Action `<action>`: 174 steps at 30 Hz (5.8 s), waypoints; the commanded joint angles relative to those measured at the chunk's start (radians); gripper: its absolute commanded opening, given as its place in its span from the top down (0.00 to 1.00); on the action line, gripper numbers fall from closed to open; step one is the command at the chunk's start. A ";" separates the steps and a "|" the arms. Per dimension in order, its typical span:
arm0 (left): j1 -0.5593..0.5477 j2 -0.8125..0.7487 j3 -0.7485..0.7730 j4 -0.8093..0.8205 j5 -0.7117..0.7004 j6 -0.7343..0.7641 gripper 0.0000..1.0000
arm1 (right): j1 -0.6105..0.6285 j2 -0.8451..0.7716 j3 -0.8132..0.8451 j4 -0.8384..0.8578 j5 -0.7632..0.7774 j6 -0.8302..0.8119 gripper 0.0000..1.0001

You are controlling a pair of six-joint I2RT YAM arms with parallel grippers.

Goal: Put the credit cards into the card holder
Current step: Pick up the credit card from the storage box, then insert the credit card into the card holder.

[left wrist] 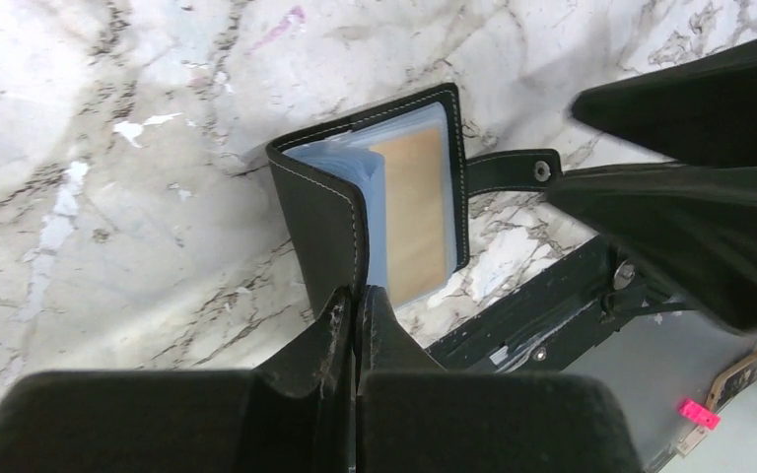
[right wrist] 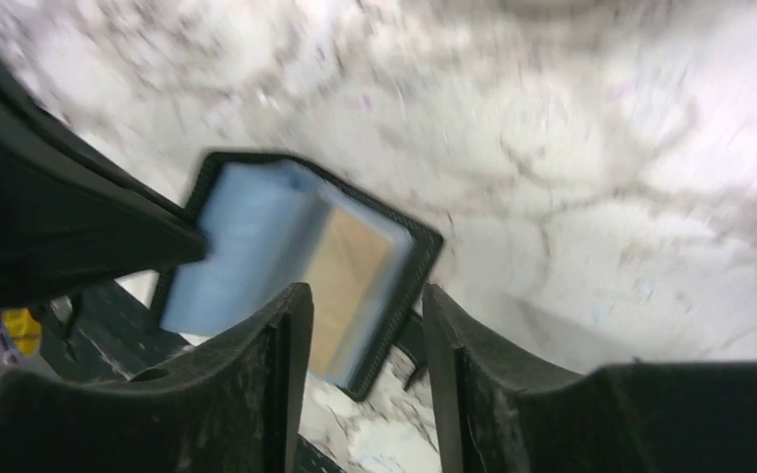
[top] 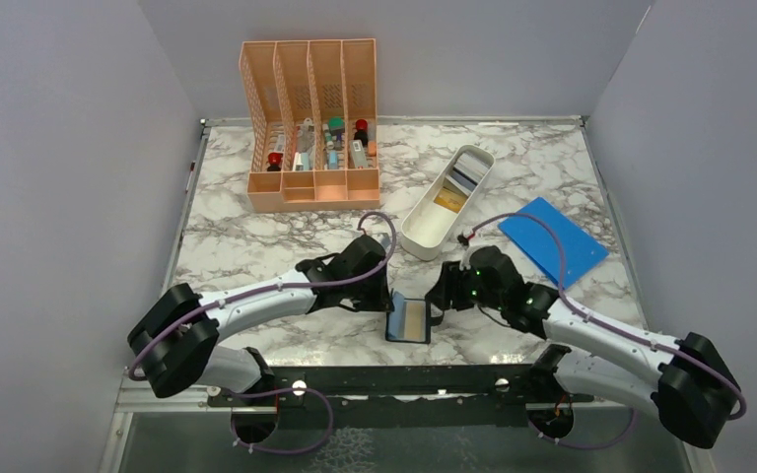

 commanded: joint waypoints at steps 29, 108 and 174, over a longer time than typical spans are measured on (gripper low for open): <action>0.130 -0.095 -0.207 0.238 0.208 0.037 0.83 | -0.314 0.887 0.911 0.069 0.417 -1.124 0.44; 0.130 -0.139 -0.250 0.255 0.198 -0.007 0.82 | -0.437 0.950 0.995 0.144 0.413 -1.197 0.79; 0.130 -0.151 -0.451 0.494 0.046 -0.222 0.80 | -0.166 0.066 -0.042 0.347 -0.416 0.190 0.99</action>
